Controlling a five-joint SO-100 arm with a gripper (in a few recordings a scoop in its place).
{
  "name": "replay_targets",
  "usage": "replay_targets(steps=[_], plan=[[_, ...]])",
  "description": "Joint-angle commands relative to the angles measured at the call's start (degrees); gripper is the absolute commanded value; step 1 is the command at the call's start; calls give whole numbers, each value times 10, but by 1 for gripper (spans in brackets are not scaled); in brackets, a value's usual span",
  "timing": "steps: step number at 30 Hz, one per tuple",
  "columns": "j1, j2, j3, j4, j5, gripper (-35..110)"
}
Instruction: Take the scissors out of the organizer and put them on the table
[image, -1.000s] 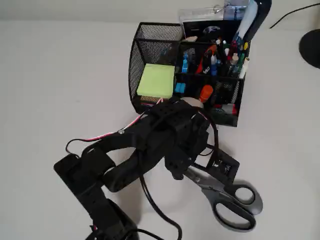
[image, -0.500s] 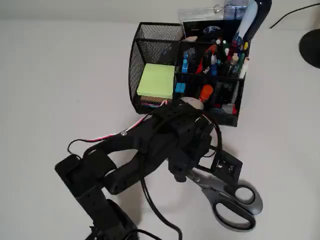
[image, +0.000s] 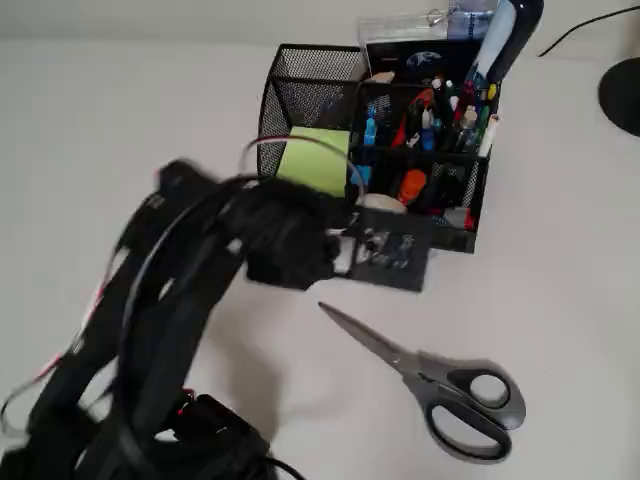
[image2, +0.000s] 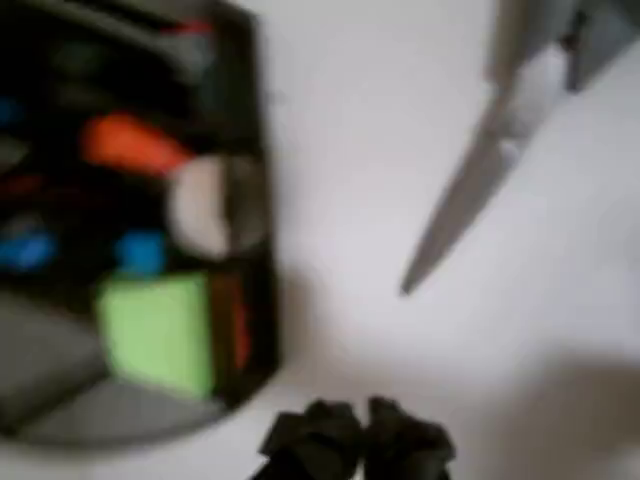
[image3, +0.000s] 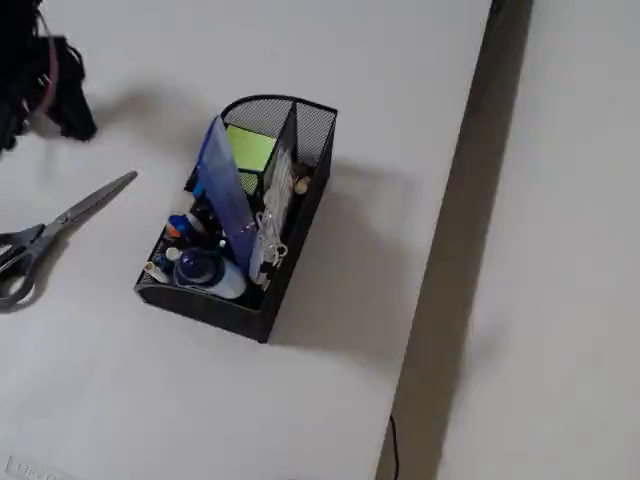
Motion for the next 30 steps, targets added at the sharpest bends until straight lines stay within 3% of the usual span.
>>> replay_targets(steps=[1,7,13,30], plan=[[-26,264,140,-6,5,0],[-51,462,396,-44,25,0],[-60,522,568,-62,28,0],[-75,522,577,-62,35,0]])
